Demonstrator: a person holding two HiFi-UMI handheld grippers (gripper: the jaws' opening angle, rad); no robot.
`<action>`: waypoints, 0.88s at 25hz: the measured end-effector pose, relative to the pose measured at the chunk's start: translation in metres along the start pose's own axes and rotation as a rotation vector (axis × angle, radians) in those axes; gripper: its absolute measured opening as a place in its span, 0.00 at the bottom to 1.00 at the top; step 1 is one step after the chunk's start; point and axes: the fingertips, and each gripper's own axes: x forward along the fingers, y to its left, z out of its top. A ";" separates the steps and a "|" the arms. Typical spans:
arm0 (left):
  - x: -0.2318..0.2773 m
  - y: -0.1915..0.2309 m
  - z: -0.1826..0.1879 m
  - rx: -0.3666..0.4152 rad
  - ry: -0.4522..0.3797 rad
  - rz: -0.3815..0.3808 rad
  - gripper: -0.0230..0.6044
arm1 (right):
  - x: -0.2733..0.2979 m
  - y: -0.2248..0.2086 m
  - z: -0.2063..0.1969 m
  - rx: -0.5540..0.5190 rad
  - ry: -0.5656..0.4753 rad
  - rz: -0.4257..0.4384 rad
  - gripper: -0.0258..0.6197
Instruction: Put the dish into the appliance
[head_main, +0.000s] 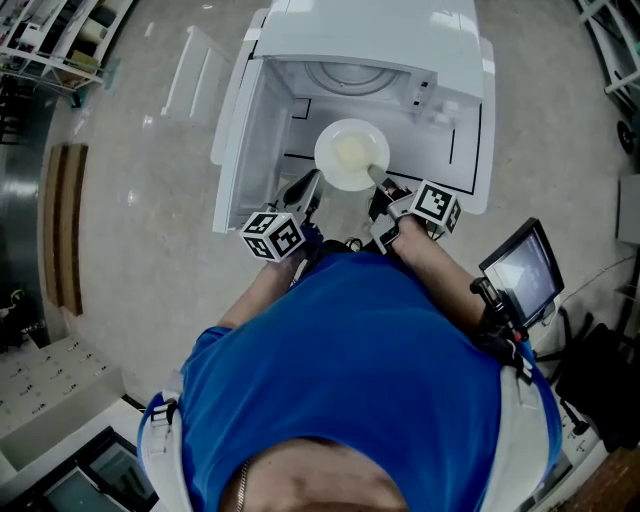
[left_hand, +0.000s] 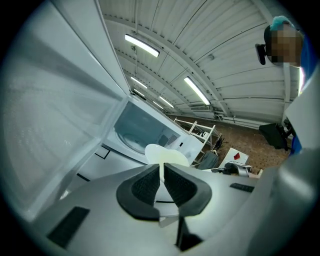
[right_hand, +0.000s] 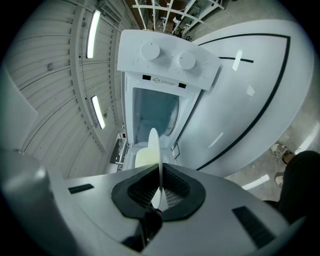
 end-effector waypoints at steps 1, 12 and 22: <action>0.005 0.002 0.002 -0.001 0.001 0.004 0.09 | 0.004 0.000 0.005 0.001 0.002 0.001 0.06; 0.053 0.029 0.008 -0.022 0.033 0.053 0.09 | 0.045 -0.012 0.046 0.029 0.016 -0.005 0.06; 0.079 0.044 0.001 -0.065 0.055 0.081 0.09 | 0.061 -0.029 0.065 0.047 0.001 -0.037 0.06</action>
